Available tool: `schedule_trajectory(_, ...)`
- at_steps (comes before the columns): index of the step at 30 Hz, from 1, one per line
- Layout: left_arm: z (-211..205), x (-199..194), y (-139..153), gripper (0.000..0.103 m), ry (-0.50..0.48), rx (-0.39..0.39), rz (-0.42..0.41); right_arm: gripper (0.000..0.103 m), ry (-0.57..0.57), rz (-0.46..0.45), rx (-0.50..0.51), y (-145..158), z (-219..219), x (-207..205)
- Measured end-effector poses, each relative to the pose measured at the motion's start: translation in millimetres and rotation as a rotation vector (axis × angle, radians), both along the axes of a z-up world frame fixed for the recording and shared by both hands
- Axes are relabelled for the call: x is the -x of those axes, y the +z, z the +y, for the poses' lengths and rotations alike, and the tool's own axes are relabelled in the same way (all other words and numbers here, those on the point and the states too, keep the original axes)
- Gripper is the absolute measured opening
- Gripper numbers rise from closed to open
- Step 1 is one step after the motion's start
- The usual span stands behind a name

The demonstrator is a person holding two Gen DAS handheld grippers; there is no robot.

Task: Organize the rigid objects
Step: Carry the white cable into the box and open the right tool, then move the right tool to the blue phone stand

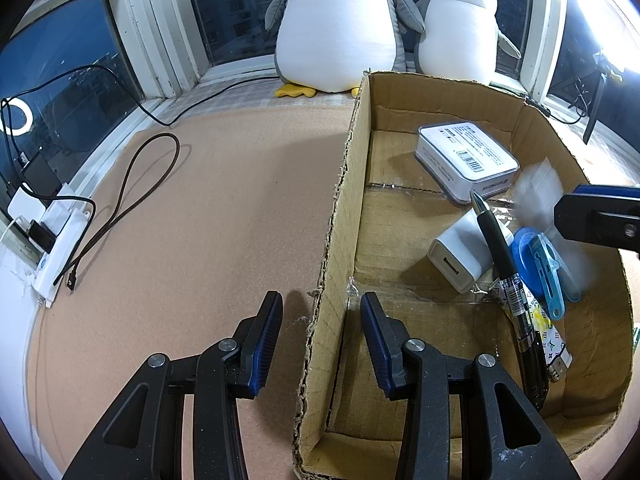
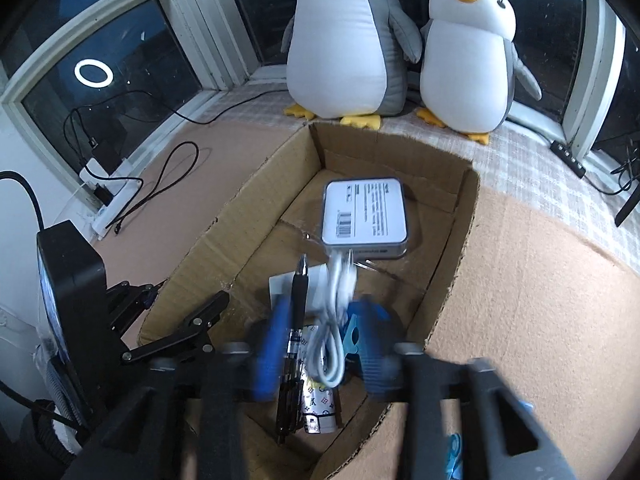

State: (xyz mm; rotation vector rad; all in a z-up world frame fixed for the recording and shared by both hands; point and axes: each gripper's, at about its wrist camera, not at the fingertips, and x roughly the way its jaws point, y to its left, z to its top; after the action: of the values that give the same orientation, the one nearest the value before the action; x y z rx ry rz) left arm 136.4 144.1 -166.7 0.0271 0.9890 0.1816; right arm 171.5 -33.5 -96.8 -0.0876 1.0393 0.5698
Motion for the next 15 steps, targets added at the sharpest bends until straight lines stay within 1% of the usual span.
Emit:
schedule_trajectory(1,0,0,0,0.044,0.000,0.000,0.000,0.061,-0.005,-0.014,-0.001,2,-1,1)
schedule_trajectory(3,0,0,0,0.044,0.000,0.001,0.000,0.061,-0.010,-0.030,-0.012,6,-4,1)
schedule_trajectory(15,0,0,1,0.044,0.001,0.003,0.000,0.061,-0.040,-0.018,-0.042,17,-27,4)
